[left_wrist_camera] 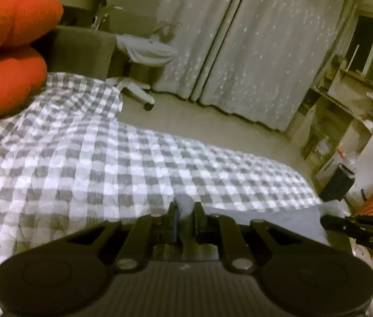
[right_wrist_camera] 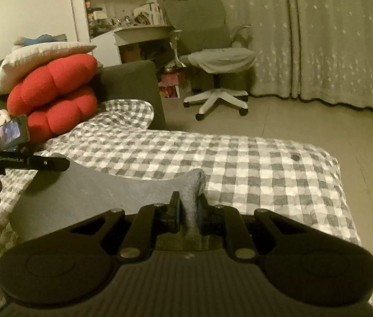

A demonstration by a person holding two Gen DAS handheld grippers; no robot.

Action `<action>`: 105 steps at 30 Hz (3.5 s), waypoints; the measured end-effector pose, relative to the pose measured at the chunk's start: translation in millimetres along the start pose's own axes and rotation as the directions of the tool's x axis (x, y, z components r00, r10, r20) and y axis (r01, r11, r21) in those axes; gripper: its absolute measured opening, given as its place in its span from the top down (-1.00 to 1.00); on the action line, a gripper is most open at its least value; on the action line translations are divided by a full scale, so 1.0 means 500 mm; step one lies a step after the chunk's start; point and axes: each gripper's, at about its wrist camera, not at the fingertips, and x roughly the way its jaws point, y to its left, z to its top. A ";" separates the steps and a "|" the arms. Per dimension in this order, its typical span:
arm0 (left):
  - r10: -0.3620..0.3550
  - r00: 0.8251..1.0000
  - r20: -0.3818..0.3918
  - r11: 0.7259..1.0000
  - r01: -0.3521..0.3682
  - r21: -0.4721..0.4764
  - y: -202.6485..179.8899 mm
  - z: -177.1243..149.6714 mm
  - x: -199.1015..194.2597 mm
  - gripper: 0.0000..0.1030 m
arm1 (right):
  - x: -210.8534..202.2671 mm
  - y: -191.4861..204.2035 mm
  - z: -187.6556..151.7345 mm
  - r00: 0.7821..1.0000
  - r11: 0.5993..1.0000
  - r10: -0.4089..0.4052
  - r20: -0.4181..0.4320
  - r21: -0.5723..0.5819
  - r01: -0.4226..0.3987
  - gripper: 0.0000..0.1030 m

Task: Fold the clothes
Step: 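Hold the folded sweater raised in both closed grippers, then lower the folded grey sweater onto the bed and open both grippers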

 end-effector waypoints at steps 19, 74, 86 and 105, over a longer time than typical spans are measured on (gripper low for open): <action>0.004 1.000 -0.013 0.995 -0.006 -0.099 0.033 0.001 -0.018 0.36 | -0.005 -0.037 0.000 0.999 0.994 0.038 -0.013 0.103 -0.036 0.52; 0.093 0.996 -0.006 0.996 -0.093 0.014 -0.012 -0.035 -0.013 0.78 | 0.050 -0.004 0.002 0.999 0.998 -0.046 -0.009 0.042 0.047 0.73; 0.127 0.991 0.029 0.992 -0.127 -0.020 -0.014 -0.013 -0.047 0.62 | 0.017 0.002 -0.009 0.985 0.985 -0.171 0.026 0.030 0.171 -0.06; 0.087 0.992 0.086 0.978 -0.102 0.184 -0.130 -0.082 -0.051 0.62 | -0.034 0.117 -0.041 0.988 0.997 -0.063 0.140 -0.035 0.068 0.62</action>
